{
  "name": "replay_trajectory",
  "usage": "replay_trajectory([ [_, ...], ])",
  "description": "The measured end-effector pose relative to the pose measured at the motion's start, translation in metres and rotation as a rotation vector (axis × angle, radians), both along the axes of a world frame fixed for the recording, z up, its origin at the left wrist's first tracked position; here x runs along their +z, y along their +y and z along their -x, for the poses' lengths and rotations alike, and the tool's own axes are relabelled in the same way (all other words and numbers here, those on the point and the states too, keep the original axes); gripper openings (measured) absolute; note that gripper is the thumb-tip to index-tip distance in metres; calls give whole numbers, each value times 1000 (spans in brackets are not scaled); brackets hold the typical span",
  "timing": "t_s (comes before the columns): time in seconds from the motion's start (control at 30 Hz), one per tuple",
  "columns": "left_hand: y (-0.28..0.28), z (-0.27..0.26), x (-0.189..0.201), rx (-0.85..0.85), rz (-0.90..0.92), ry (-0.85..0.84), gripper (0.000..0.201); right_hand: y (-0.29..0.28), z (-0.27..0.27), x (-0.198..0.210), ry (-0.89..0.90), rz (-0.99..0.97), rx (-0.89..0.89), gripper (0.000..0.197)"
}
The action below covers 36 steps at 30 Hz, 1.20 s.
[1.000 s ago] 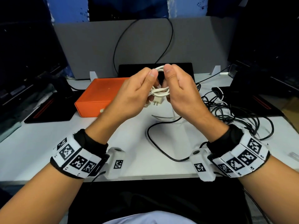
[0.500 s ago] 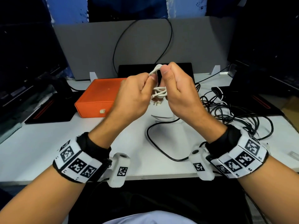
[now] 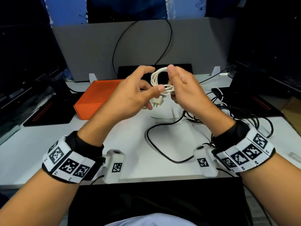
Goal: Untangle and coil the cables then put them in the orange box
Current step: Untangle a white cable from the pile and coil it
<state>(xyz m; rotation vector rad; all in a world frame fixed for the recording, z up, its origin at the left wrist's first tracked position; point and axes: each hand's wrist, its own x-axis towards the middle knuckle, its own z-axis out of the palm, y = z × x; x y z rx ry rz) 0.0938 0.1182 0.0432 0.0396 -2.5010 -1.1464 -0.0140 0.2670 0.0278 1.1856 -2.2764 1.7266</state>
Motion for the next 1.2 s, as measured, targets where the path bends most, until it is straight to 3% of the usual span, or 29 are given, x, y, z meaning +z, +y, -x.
replay_trajectory([
  [0.1,-2,1,-1,-6,13,-8,48,2,-1,1,-55,-22,54,46],
  [0.33,-6,7,-7,20,-237,-21,29,2,1,0,-116,-78,136,48],
  [0.57,-21,6,-8,-102,-110,-116,26,2,9,1,-133,-69,85,46],
  [0.7,-22,10,-5,8,-250,124,21,6,8,4,-153,-122,106,43],
  [0.83,-19,10,-1,46,-223,226,13,6,7,7,-86,-127,27,41],
  [1.03,-15,11,-8,-21,-223,7,19,6,2,8,-34,13,-1,39],
  [1.13,-7,11,-16,-26,-228,-26,16,1,-1,1,-142,78,71,40],
  [1.2,-6,14,-21,31,-105,7,14,0,-1,-1,-143,40,83,40],
])
